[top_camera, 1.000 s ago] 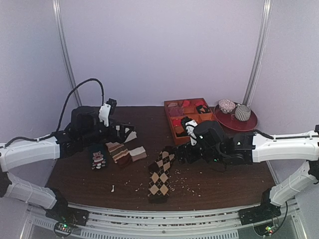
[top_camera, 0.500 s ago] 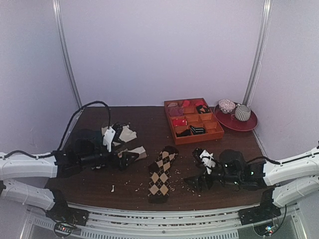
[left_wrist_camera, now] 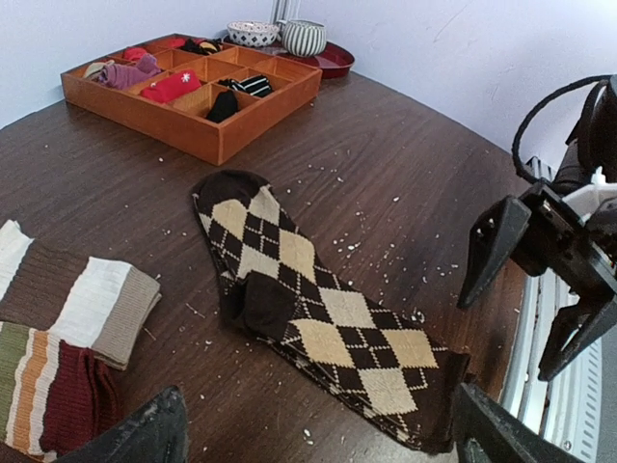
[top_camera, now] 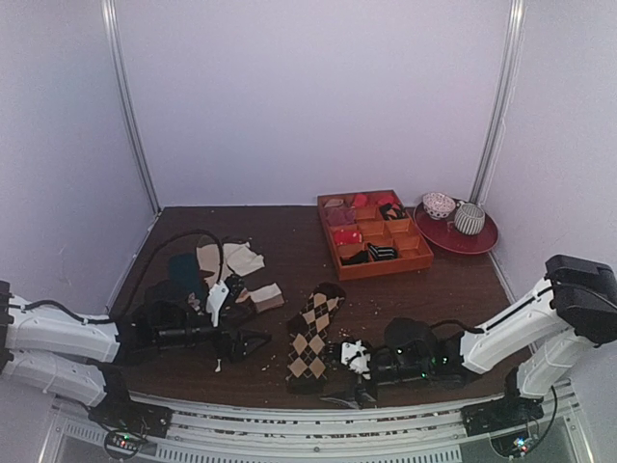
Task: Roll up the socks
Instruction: Roll a pair of socks at the center of the board.
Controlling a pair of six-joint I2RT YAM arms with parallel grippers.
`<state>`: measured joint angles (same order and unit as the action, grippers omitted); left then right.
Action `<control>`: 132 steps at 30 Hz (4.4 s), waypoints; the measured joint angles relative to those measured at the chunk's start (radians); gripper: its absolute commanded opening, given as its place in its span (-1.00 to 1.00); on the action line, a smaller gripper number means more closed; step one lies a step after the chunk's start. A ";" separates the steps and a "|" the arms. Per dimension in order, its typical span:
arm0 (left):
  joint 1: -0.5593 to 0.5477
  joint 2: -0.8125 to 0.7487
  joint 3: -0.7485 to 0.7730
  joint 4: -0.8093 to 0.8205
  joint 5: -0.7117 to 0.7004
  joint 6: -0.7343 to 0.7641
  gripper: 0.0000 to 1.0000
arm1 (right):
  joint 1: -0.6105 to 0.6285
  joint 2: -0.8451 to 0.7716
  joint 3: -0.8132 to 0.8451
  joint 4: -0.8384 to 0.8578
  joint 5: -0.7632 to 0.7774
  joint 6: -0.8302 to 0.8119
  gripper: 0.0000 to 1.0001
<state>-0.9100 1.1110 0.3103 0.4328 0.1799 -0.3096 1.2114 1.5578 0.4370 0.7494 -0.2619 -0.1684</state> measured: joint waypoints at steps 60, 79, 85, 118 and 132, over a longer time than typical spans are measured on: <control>-0.048 0.367 0.023 0.248 0.367 0.126 0.57 | -0.307 0.401 0.383 -0.302 -0.598 0.741 -0.82; -0.063 0.670 0.120 0.469 0.382 0.149 0.17 | -0.315 0.404 0.401 -0.349 -0.612 0.749 -0.84; -0.063 0.723 0.132 0.476 0.381 0.148 -0.01 | -0.315 0.406 0.401 -0.344 -0.614 0.752 -0.84; -0.062 0.781 0.198 0.402 0.411 -0.063 -1.00 | -0.317 0.197 0.301 -0.367 -0.496 0.605 -0.25; -0.061 0.763 0.233 0.292 0.411 -0.243 -1.00 | -0.016 -0.031 0.154 -0.323 0.026 -0.075 -0.19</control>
<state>-0.9707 1.8740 0.5438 0.7250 0.5911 -0.5522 1.1954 1.5272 0.5915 0.4267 -0.2363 -0.2432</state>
